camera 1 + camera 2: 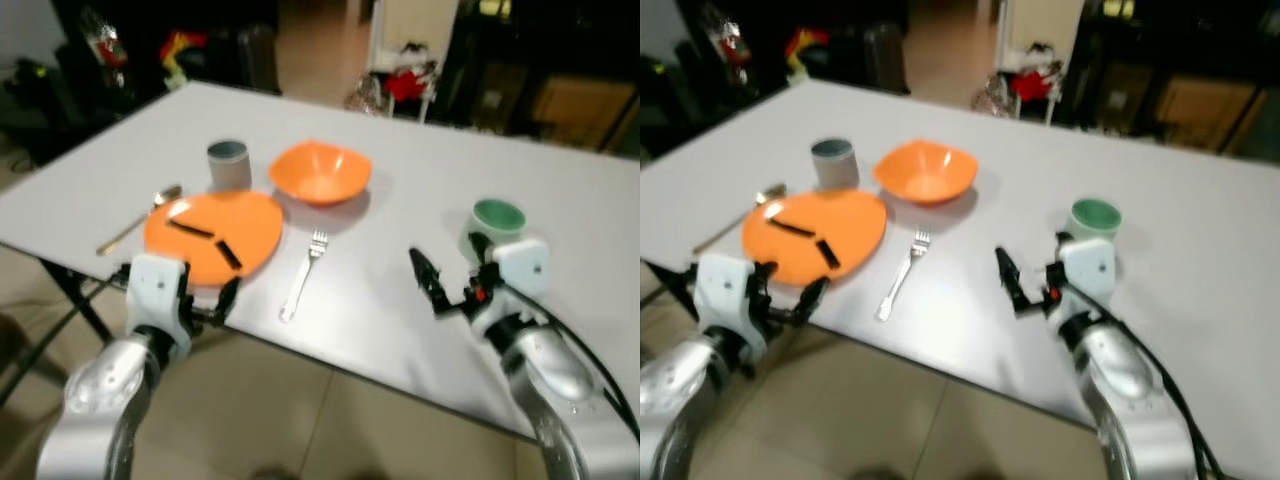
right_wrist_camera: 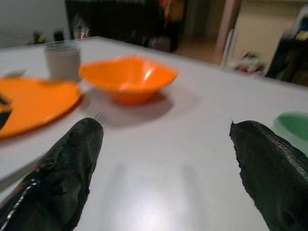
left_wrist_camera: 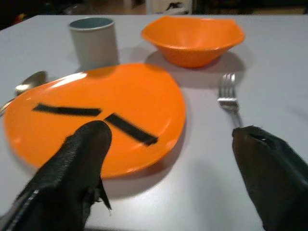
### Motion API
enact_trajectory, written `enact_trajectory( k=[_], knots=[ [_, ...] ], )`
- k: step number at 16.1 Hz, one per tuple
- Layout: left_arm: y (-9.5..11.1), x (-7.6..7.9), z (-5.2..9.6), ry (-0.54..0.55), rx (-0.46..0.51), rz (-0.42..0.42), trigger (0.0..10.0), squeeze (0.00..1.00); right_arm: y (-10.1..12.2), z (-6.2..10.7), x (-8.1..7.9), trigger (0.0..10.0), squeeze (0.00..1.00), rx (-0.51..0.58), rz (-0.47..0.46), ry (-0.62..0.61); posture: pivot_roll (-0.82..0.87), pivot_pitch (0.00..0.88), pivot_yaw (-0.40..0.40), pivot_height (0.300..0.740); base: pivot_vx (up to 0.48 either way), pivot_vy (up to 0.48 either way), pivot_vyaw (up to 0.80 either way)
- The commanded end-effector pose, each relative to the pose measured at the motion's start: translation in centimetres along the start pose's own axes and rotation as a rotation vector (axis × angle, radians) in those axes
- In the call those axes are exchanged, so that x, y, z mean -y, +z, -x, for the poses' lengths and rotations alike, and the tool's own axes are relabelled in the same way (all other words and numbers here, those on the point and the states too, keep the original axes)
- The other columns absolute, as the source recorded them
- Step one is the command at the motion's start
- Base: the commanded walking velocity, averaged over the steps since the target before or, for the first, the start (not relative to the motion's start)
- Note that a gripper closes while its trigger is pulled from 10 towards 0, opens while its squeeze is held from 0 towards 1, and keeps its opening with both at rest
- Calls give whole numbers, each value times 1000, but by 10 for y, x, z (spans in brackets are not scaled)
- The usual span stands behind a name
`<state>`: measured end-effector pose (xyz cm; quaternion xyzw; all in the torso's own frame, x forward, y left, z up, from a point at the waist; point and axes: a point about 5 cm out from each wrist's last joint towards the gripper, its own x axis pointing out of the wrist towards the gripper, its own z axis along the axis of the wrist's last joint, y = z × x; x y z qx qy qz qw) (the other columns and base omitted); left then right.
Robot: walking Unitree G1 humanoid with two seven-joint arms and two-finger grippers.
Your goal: Setting the table
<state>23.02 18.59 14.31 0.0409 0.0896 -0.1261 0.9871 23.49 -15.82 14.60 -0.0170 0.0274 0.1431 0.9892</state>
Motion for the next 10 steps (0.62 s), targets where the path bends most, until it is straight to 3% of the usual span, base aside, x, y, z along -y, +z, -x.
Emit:
enact_trajectory(
  k=[1, 2, 3, 4, 8, 10],
  knots=[
    [3, 5, -1, -1, 9, 5, 10000, 1000, 4, -1, 0, 10000, 1000, 18, 27, 12, -12, 0, 13, 740, 0, 0, 800],
    [4, 5, -3, 17, 14, -11, 10000, 1000, 3, -1, -1, 10000, 1000, 19, 28, 8, -10, 0, 10, 740, 0, 0, 800],
    [5, 6, -6, 29, 25, -19, 10000, 906, 1, -1, -1, 10000, 1000, 19, 14, -2, -9, 0, 7, 740, 0, 0, 800],
    [5, 7, -7, 40, 26, -6, 10000, 0, 1, -2, -1, 10000, 1000, 18, 9, -7, -12, 0, 7, 740, 0, 0, 800],
    [2, 12, -6, 87, 9, 11, 10000, 0, 0, -9, 2, 10000, 1000, 16, 10, -13, 0, 0, -22, 740, 0, 0, 800],
    [8, 10, -10, 109, 36, -34, 10000, 0, -1, -12, 3, 10000, 1000, 16, 7, -22, 10, 0, -24, 740, 0, 0, 800]
  ],
)
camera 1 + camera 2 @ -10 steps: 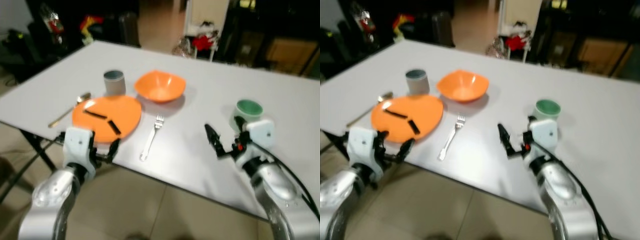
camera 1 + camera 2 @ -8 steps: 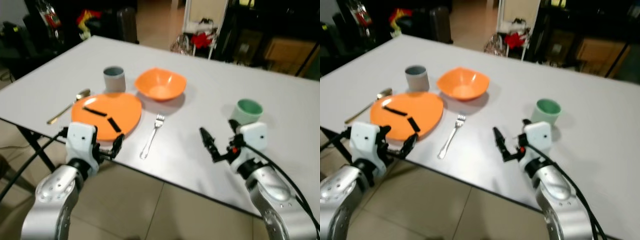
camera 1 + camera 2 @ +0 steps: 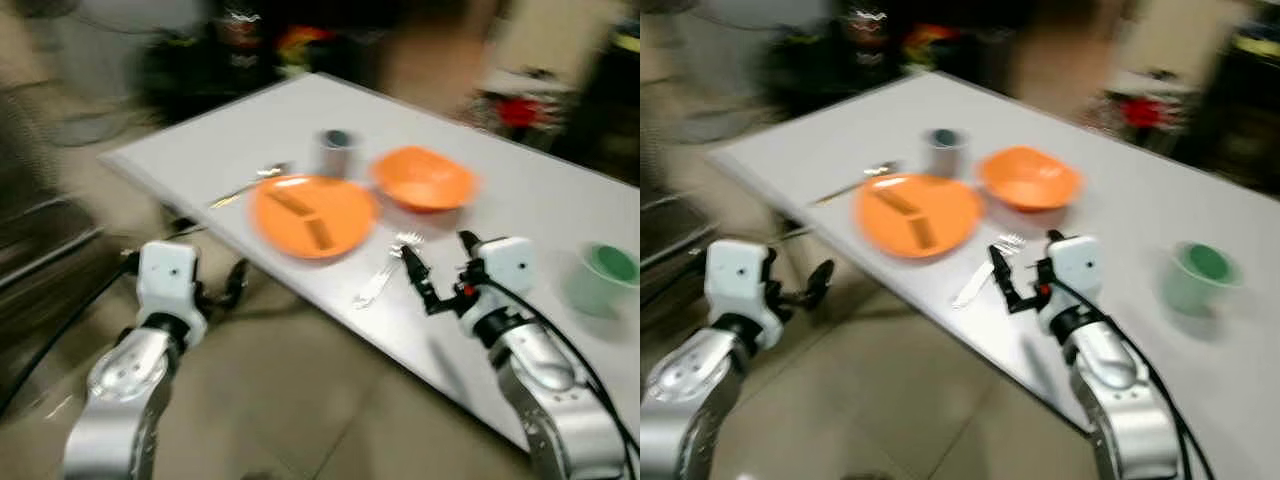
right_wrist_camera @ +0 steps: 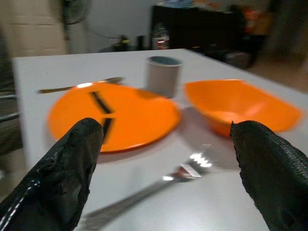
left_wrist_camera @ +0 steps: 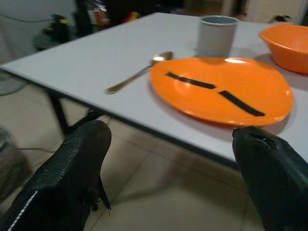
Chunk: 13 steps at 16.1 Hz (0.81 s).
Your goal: Setting the table
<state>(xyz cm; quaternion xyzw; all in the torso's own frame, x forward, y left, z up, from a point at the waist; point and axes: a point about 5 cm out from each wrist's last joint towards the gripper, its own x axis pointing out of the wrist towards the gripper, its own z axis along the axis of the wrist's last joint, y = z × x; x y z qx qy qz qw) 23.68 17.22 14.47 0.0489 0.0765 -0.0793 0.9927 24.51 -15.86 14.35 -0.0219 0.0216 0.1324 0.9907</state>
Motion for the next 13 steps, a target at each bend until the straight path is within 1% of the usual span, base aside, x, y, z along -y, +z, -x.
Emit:
enact_trajectory(
  k=[1, 2, 3, 5, 6, 7, 8, 12, 13],
  knots=[
    [5, 0, -2, 7, 25, -29, 10000, 0, 0, -2, -1, 10000, 1000, 4, -6, 3, 10, 0, -24, 740, 0, 0, 800],
    [6, 2, -2, 1, 30, -24, 10000, 0, -1, -2, -2, 10000, 1000, 0, -4, 7, 16, 0, -31, 740, 0, 0, 800],
    [6, 2, -2, 8, 26, -43, 10000, 0, -2, -2, -2, 10000, 1000, -3, -8, 9, 18, 0, -35, 740, 0, 0, 800],
    [7, 5, -3, -15, 27, -41, 10000, 0, -2, -4, -2, 10000, 1000, -2, -30, -7, 23, 0, -48, 740, 0, 0, 800],
    [8, 6, -4, -17, 28, -48, 10000, 0, -2, -5, -1, 10000, 1000, -7, -65, -27, 26, 0, -51, 740, 0, 0, 0],
    [8, 6, -5, -12, 28, -50, 10000, 0, -3, -6, 1, 10000, 1000, -5, -88, -46, 30, 0, -54, 740, 0, 251, 0],
    [8, 5, -5, -9, 27, -48, 10000, 0, -4, -7, 1, 10000, 1000, -8, -88, -56, 29, 0, -54, 740, 0, 315, 0],
    [5, -3, -3, 21, 16, -44, 10000, 0, -10, -7, 0, 10000, 1000, -53, -25, -83, 31, 0, -58, 740, 0, 332, 0],
    [5, -3, -3, 22, 16, -44, 10000, 0, -10, -7, 0, 10000, 1000, -53, -28, -80, 31, 0, -58, 740, 0, 334, 0]
  ],
)
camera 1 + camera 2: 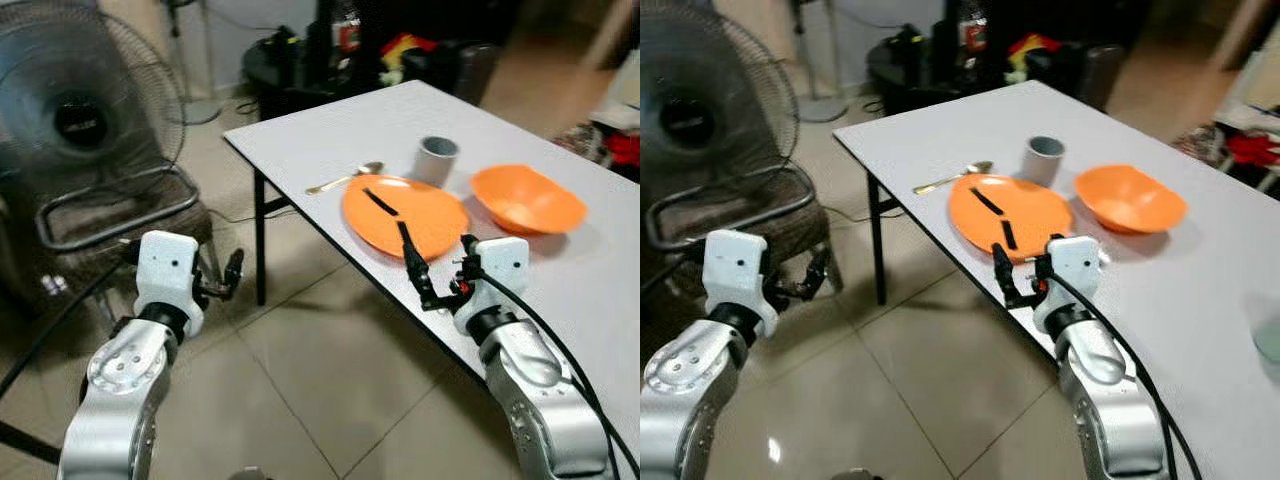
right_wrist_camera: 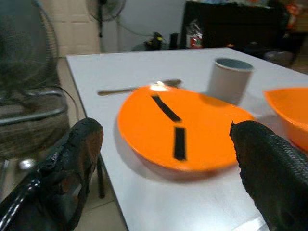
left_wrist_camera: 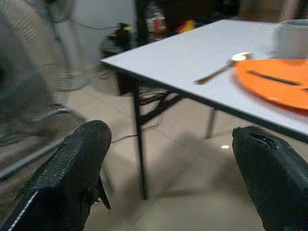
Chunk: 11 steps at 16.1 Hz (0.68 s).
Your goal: Setting the table
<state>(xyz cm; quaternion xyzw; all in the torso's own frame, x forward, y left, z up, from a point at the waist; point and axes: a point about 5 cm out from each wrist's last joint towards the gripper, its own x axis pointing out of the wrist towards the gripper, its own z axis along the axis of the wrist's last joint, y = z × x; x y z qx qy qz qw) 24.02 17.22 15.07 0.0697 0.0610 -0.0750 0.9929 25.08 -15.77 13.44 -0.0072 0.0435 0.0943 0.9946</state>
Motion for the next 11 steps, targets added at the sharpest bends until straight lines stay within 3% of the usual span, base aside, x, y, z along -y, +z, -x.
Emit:
enact_trajectory(
  k=[1, 10, 11],
  knots=[
    [-1, -3, 0, 6, -9, -3, 10000, 0, -1, -2, 0, 10000, 1000, -13, -6, 1, 36, 0, -68, 740, 0, 334, 0],
    [-2, -6, 0, 3, -9, -11, 10000, 0, 1, -5, -4, 10000, 1000, 10, -32, 31, 46, 0, -63, 740, 0, 337, 0],
    [-2, -6, -1, -4, -10, -18, 10000, 0, 1, -4, -5, 10000, 906, 9, -35, 33, 47, 0, -60, 740, 0, 334, 0]
  ],
)
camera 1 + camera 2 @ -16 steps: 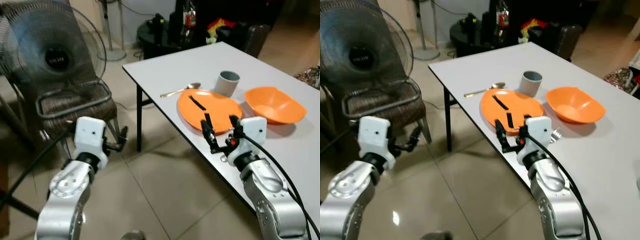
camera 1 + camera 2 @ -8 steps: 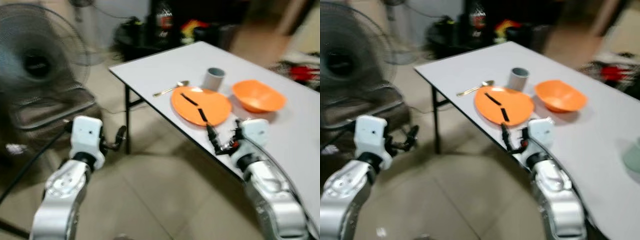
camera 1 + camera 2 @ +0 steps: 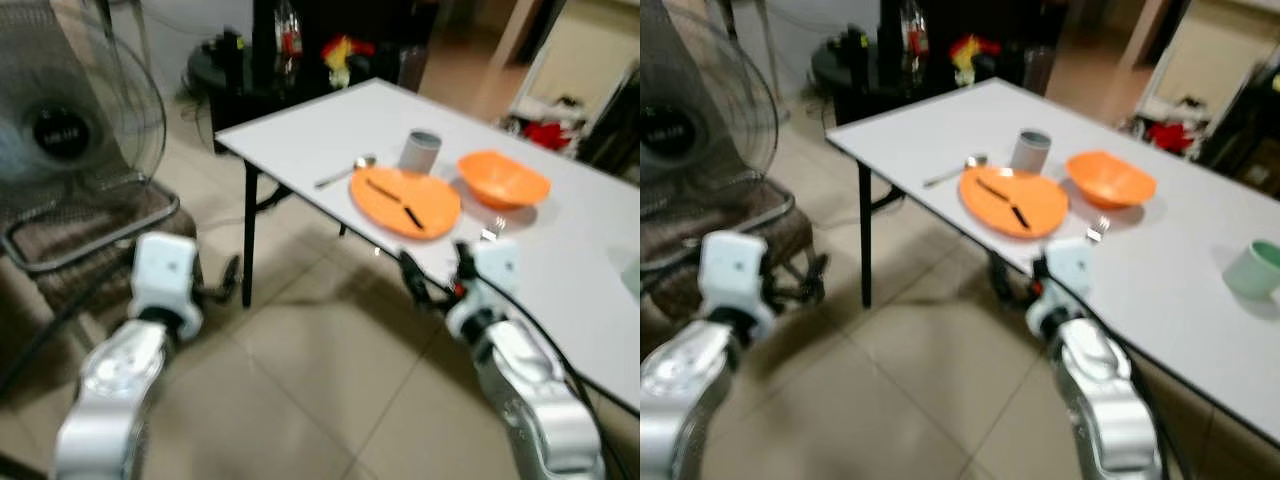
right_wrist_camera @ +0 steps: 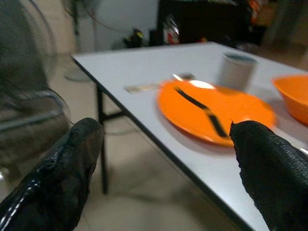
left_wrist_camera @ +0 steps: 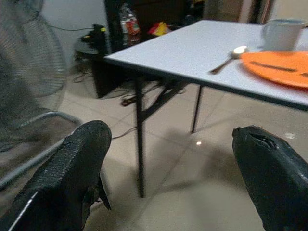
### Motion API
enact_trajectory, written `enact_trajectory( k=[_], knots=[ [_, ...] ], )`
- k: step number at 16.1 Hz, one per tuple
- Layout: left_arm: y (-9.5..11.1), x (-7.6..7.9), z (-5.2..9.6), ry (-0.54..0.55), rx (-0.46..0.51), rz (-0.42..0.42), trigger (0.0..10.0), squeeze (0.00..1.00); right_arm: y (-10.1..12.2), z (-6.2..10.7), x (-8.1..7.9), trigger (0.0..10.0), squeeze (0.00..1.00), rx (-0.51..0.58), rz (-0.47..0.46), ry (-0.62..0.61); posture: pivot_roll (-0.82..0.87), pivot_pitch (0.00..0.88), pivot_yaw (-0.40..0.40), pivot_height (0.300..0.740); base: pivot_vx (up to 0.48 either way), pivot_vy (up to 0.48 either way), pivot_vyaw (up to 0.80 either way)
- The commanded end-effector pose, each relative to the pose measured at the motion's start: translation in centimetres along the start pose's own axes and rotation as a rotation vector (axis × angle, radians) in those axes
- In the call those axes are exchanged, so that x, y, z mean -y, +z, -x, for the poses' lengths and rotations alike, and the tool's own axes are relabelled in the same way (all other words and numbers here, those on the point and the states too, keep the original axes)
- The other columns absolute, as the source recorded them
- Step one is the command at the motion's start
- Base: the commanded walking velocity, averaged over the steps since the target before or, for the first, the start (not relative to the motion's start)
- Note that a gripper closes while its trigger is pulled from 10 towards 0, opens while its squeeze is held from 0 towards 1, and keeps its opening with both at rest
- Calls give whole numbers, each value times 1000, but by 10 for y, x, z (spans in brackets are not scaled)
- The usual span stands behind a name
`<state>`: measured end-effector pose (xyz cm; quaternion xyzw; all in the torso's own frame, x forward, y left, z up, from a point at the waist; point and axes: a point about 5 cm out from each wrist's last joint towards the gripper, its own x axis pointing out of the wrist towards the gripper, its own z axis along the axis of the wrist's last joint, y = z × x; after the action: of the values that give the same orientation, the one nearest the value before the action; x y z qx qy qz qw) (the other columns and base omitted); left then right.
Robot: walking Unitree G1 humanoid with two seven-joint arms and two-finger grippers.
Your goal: Setting the table
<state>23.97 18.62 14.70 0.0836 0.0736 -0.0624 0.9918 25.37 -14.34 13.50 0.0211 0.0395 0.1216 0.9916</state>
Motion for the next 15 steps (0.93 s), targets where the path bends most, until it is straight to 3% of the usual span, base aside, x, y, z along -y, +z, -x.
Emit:
enact_trajectory(
  k=[1, 10, 15],
  knots=[
    [4, 7, -3, -37, 18, 1, 10000, 0, -3, 3, 6, 10000, 0, -19, -6, -22, 47, 0, -54, 740, 0, 334, 0],
    [2, 4, 0, -55, 3, -29, 10000, 0, -9, 7, -1, 10000, 0, -4, -16, -5, 65, 0, -30, 740, 0, 336, 0],
    [9, 6, -3, -81, 20, -50, 10000, 0, -11, 10, -7, 10000, 0, -3, -24, 68, 68, 0, -11, 740, 0, 336, 800]
  ],
)
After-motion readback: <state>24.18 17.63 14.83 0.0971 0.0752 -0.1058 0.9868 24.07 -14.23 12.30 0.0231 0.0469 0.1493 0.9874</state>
